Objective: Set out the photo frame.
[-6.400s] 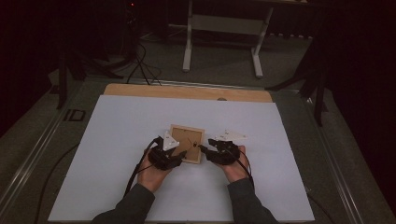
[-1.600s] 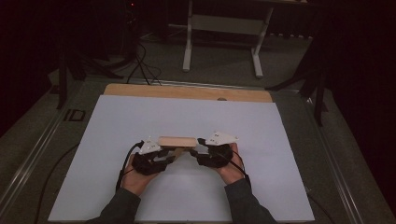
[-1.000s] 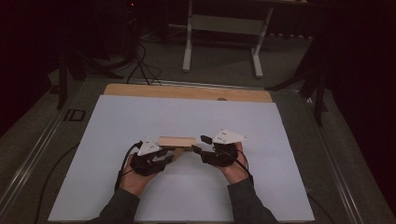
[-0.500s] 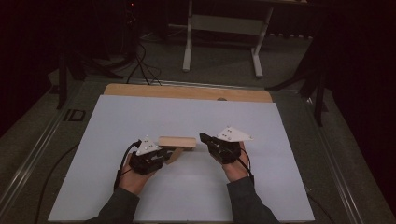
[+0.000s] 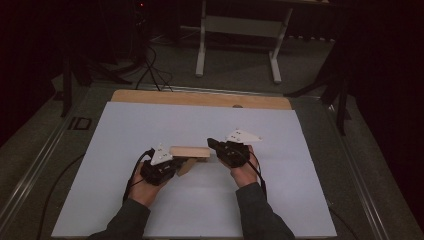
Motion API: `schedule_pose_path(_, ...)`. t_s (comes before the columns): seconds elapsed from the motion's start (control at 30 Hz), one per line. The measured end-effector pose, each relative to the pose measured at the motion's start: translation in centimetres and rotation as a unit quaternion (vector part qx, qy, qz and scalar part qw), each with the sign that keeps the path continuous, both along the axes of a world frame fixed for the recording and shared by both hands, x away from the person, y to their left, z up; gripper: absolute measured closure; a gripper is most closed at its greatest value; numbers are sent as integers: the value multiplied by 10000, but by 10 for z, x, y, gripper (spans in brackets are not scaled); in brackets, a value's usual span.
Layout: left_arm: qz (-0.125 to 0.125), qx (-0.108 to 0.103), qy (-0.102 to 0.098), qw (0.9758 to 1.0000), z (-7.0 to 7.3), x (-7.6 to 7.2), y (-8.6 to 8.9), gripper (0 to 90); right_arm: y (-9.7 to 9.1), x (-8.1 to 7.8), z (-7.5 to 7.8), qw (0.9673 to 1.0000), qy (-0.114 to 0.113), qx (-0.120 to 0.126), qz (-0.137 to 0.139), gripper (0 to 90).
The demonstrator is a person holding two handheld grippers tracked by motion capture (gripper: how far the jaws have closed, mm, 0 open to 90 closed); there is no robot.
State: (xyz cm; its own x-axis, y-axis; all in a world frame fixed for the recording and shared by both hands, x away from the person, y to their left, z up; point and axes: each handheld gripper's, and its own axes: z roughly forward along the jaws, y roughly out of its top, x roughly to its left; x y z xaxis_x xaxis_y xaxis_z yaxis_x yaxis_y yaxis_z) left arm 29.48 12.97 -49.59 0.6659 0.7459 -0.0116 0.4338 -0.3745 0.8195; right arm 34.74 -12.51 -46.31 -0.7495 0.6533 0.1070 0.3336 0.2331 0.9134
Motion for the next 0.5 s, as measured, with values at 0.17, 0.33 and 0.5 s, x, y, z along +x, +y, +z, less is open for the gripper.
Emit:
schedule_pose_path(0.17,98,-65,43,9999,0,5,-1,893,1,3,-4,9999,98,18,64,898)
schedule_pose_path(0.33,135,-101,63,9998,2,8,2,894,0,4,-4,9999,95,-30,125,898)
schedule_pose_path(0.5,148,-149,69,9998,3,10,2,895,1,6,-6,9997,150,-81,168,897)
